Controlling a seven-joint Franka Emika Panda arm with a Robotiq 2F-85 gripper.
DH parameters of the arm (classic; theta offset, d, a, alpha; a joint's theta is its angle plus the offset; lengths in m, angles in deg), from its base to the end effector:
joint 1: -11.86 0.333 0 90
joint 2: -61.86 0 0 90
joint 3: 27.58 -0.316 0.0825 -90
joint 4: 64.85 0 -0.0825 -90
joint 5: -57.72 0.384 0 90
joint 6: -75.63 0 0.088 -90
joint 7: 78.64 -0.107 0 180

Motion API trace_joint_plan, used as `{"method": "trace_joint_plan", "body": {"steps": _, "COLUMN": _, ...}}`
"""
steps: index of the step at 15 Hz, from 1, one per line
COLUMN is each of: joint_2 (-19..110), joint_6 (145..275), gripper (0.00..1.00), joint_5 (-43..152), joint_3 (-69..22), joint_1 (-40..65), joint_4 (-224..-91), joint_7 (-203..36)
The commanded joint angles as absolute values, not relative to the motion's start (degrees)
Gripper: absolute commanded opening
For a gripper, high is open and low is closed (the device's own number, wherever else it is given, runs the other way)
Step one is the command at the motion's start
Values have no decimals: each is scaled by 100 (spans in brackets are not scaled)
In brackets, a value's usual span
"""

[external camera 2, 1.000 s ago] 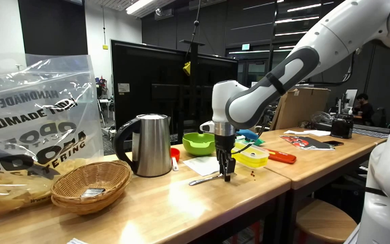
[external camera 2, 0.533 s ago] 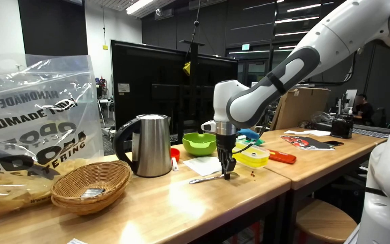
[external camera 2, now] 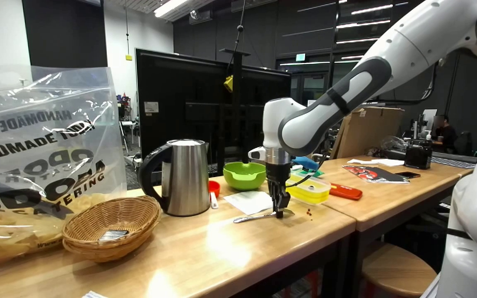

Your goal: Put the fork in a vertical line

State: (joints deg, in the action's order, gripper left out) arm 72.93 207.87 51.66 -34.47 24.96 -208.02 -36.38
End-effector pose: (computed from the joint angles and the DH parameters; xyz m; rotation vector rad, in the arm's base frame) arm 0.4227 0.1510 0.3555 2.5483 1.6612 -0.0296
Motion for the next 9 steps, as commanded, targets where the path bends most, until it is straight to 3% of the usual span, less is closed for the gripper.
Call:
{"method": "trace_joint_plan", "body": {"steps": 1, "joint_2": 7577, "joint_6": 20799, "gripper": 7, "joint_5": 5141, "joint_3": -3394, "joint_1": 2351, "joint_4": -20979, "joint_7": -3907}}
{"method": "trace_joint_plan", "body": {"steps": 9, "joint_2": 7382, "joint_6": 20953, "gripper": 7, "joint_5": 5017, "joint_3": -3440, "joint_1": 2100, "joint_4": -20750, "joint_7": -5658}}
